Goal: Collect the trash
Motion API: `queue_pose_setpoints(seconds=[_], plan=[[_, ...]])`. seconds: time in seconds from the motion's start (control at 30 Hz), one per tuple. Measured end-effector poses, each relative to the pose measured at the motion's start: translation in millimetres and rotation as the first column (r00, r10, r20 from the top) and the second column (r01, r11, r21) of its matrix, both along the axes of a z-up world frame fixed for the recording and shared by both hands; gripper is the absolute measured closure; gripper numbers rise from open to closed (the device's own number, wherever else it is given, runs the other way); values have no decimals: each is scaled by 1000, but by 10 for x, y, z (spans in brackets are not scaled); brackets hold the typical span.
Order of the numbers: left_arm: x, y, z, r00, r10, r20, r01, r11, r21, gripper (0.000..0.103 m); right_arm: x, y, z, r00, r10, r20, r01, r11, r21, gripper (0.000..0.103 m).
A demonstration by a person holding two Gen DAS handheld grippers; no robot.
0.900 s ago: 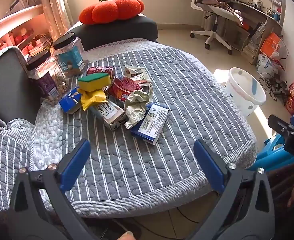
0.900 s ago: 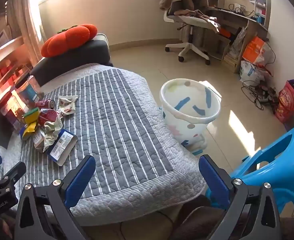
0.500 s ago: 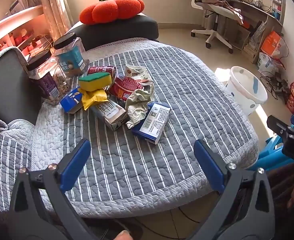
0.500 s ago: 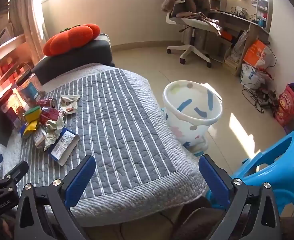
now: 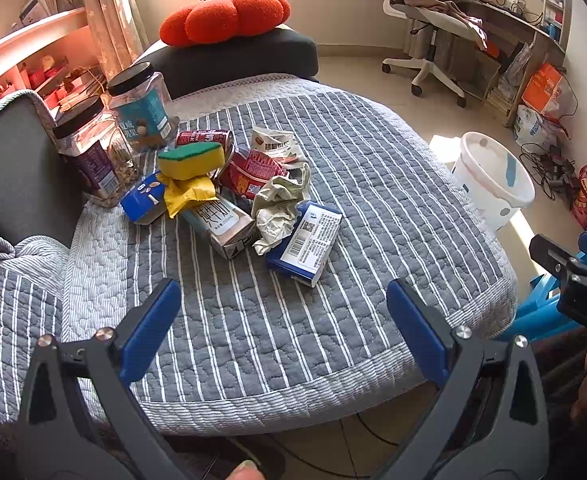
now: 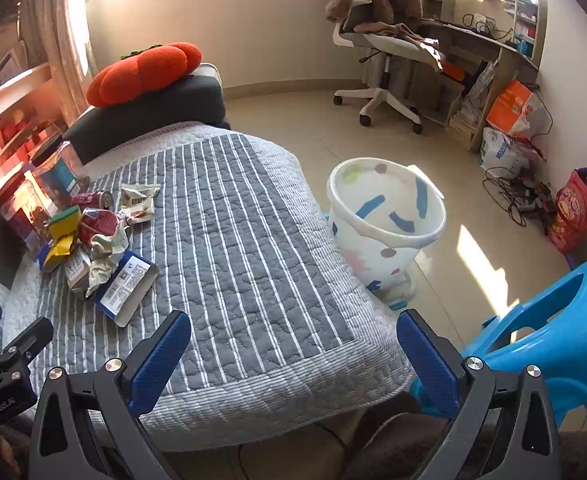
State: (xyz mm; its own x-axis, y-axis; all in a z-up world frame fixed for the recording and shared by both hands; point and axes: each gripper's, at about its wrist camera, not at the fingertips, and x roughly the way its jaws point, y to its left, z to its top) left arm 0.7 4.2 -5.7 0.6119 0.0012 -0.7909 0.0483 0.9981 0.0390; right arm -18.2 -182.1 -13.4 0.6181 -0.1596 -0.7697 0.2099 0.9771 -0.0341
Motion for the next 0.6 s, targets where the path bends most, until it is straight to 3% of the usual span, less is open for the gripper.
queue_pose_setpoints(seconds=[0.6], plan=[[5, 20, 3, 1000, 4, -1, -4, 1000, -3, 1, 14, 10, 10, 1000, -9, -6, 9, 1000, -2, 0]])
